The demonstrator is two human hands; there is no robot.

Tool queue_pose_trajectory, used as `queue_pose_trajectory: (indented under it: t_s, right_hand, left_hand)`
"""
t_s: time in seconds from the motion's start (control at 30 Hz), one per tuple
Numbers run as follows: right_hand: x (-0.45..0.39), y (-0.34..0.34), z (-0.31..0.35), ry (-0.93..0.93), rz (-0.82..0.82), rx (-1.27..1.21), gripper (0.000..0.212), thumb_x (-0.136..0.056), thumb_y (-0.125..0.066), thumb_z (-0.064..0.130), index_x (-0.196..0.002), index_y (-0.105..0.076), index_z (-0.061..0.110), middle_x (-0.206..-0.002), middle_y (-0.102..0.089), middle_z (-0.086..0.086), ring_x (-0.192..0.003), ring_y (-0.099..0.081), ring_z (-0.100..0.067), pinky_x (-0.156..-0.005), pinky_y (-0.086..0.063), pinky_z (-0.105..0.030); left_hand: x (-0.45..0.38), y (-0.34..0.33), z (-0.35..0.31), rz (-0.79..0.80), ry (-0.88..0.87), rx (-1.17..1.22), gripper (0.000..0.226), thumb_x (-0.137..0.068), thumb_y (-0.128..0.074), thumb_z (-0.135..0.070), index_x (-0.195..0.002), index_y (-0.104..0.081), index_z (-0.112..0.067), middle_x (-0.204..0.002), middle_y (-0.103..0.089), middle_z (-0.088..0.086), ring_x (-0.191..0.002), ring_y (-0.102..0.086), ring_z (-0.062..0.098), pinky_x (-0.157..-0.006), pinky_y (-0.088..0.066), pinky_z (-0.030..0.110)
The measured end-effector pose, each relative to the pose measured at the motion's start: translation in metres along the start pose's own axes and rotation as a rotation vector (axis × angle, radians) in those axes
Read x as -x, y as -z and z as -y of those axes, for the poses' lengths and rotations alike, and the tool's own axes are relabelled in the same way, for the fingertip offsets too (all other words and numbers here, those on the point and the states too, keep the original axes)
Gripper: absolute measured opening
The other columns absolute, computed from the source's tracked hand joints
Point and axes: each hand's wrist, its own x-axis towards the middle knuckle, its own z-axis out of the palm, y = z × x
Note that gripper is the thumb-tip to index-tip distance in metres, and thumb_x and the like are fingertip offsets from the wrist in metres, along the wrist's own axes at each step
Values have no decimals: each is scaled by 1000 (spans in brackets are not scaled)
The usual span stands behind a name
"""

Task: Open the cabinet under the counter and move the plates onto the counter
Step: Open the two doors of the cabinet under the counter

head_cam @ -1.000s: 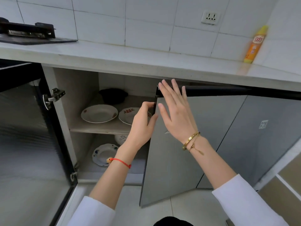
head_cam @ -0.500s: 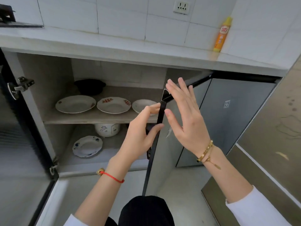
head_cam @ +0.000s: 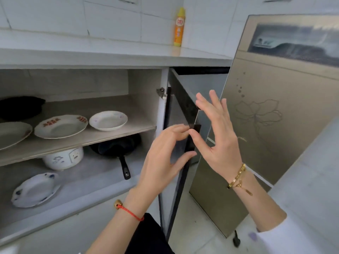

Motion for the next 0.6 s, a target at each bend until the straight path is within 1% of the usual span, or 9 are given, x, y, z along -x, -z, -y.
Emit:
queue_pose_trajectory:
  t_s: [0.13,0.27,0.4,0.5,0.6]
  right_hand:
    - [11,24,-16,-65,-11,115,48,-90,-60,10,-134,-43,-3,-146,-42,-11,-145,-21,-27,-119,-13,-50]
    - [21,44,-33,-153,-9,236,48,-92,-56,11,-136,-41,0,-148,-39,-7,-146,-20,-23,-121,-12,-46]
    - [27,59,-50,-249,-5,329,48,-95,-51,13,-140,-37,5,-150,-36,-4,-146,-16,-19,-122,-8,-42]
    - [30,67,-66,-297,-12,406,48,-96,-50,13,-141,-35,8,-152,-34,-2,-147,-13,-18,-122,-4,-41]
    - [31,71,-81,-370,-29,437,48,-97,-48,13,-142,-33,12,-154,-30,1,-148,-8,-15,-122,0,-38]
  left_hand:
    - [-10,-32,-6,25,19,55,41,-82,-78,-27,-116,-60,-13,-129,-57,-5,-126,-50,14,-104,-42,35]
    - [-21,-66,-9,62,55,102,39,-84,-75,-32,-116,-59,-16,-124,-56,-9,-121,-50,10,-100,-43,33]
    - [-33,-103,-11,66,65,85,37,-84,-73,-33,-115,-60,-17,-123,-56,-7,-120,-49,10,-99,-43,36]
    - [-40,-127,-14,77,84,75,38,-85,-71,-34,-117,-59,-18,-124,-55,-6,-120,-48,12,-100,-43,35]
    - [-47,-147,-15,103,94,26,40,-85,-70,-33,-121,-56,-20,-128,-53,-6,-123,-46,12,-102,-43,35]
